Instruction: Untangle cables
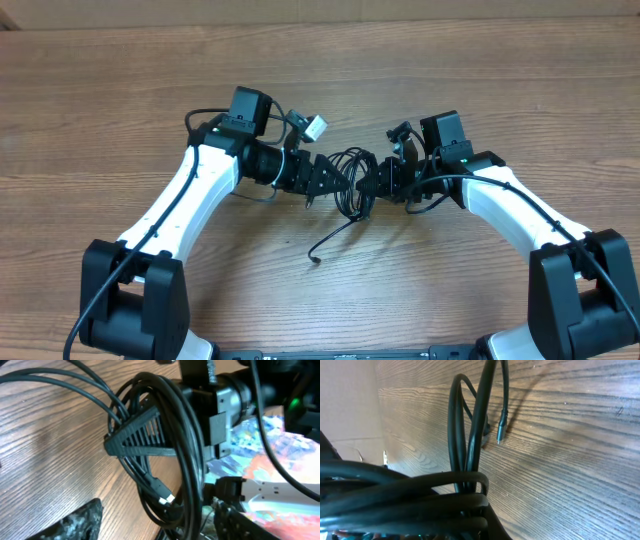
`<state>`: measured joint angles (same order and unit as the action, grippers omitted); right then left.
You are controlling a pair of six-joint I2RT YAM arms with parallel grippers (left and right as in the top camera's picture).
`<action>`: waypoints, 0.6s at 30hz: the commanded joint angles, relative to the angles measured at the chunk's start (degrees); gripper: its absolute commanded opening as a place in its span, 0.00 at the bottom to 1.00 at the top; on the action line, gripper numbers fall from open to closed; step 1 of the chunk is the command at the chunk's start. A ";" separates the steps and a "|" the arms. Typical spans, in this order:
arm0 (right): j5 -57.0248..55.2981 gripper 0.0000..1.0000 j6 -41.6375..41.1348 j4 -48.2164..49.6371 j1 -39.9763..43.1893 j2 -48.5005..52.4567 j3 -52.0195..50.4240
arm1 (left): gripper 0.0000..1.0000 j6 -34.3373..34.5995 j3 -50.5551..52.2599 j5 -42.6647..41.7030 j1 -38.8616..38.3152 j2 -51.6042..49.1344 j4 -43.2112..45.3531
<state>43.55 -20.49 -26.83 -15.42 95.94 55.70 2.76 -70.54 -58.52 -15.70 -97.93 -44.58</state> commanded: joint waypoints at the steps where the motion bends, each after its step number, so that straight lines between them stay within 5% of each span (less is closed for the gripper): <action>1: 1.73 0.04 -2.29 0.13 -0.11 -0.68 0.13 | 0.74 -3.98 -1.22 -7.13 0.68 0.55 -0.15; 13: 3.06 0.04 -4.98 0.13 -1.20 -0.68 0.13 | 0.75 -3.93 -1.22 -2.08 -3.39 0.55 0.81; 17: 3.02 0.04 -4.98 0.13 -2.73 -0.68 0.13 | 0.66 -3.82 -1.20 -0.98 -3.56 0.55 2.27; 18: 3.02 0.04 -4.98 0.13 -3.28 -0.68 0.13 | 0.57 -3.85 -1.20 -0.74 -3.56 0.55 2.97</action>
<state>44.77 -25.28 -26.98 -17.15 95.94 55.70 -0.16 -70.54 -60.95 -19.18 -97.93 -42.74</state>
